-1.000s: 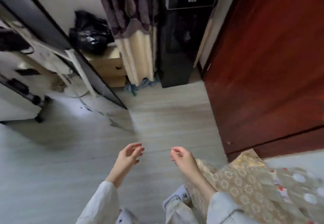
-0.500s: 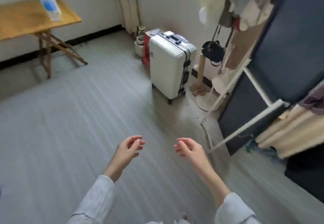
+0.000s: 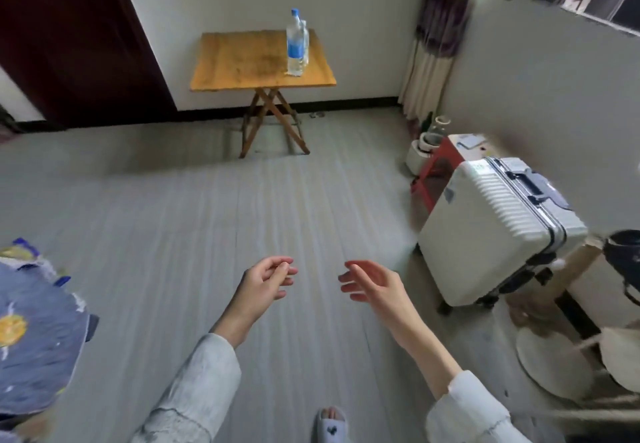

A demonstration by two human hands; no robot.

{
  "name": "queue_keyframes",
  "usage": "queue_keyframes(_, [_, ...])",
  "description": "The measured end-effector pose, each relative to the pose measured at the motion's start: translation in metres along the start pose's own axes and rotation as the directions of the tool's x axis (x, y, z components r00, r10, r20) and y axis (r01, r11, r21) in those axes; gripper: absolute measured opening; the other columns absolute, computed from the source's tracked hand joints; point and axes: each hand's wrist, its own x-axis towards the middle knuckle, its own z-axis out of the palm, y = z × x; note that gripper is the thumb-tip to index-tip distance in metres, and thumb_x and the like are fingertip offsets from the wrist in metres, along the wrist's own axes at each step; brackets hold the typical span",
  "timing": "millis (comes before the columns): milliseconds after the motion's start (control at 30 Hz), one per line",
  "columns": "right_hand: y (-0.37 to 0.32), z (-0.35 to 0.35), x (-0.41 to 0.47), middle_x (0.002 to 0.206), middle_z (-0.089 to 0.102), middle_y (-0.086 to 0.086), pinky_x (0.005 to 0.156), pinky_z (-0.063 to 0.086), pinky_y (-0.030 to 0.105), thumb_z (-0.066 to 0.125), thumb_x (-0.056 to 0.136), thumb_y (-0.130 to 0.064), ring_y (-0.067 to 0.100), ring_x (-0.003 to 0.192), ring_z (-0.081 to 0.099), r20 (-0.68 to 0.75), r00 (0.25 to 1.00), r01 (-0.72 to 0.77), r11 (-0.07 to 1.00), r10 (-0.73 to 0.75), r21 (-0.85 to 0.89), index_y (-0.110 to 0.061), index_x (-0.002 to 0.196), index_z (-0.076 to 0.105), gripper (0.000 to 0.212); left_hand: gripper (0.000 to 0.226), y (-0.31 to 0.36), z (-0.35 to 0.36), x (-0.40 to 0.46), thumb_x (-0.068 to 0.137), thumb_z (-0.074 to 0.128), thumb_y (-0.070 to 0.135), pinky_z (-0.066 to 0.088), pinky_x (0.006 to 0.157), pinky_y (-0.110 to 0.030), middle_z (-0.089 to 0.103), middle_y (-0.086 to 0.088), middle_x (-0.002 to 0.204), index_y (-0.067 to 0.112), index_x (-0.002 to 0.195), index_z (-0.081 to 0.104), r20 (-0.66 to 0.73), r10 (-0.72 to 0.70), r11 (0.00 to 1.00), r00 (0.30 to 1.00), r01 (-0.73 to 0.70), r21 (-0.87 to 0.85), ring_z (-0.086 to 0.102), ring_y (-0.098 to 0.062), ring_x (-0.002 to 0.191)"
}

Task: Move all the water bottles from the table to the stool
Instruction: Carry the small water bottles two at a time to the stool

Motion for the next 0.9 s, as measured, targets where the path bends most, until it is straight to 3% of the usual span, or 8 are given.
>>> queue_keyframes(267, [-0.061,0.007,0.172,0.081,0.068,0.001,0.073,0.052,0.028,0.049,0.091,-0.02,0.016,0.073,0.064,0.107,0.994,-0.003,1.0,0.005,-0.02,-0.016,0.093,0.061,0.012,0.017,0.043,-0.022,0.139,0.094,0.043,0.02,0.051,0.076,-0.027,0.067,0.002,0.097,0.027,0.094,0.06,-0.083,0.012,1.0,0.996,-0.014,-0.027,0.064,-0.013,0.088])
queue_keyframes(467, [-0.086,0.05,0.297,0.084,0.066,0.007,0.067,0.049,0.023,0.048,0.092,-0.018,0.019,0.074,0.063,0.172,0.985,0.024,0.996,-0.009,-0.086,-0.008,0.1,0.061,0.017,0.019,0.053,-0.067,0.262,0.094,0.043,0.025,0.049,0.071,-0.024,0.068,0.006,0.094,0.031,0.089,0.06,-0.148,-0.023,0.999,0.989,0.016,-0.049,0.065,-0.011,0.087])
queue_keyframes(767, [-0.185,0.106,0.515,0.085,0.069,0.002,0.077,0.053,0.031,0.049,0.091,-0.023,0.017,0.08,0.066,0.118,0.987,0.116,0.988,-0.104,-0.102,-0.017,0.098,0.061,0.015,0.02,0.141,-0.158,0.478,0.095,0.041,0.022,0.051,0.078,-0.026,0.066,0.004,0.097,0.029,0.091,0.059,-0.173,0.072,0.997,0.982,-0.078,-0.026,0.063,-0.012,0.092])
queue_keyframes(900, [-0.209,0.122,0.594,0.085,0.069,0.002,0.077,0.053,0.032,0.049,0.091,-0.023,0.016,0.08,0.067,0.093,0.992,0.098,0.991,-0.09,-0.088,-0.015,0.1,0.062,0.017,0.018,0.164,-0.182,0.562,0.095,0.041,0.022,0.051,0.081,-0.027,0.067,0.003,0.098,0.025,0.096,0.059,-0.14,0.042,0.999,0.989,-0.045,-0.019,0.063,-0.014,0.095])
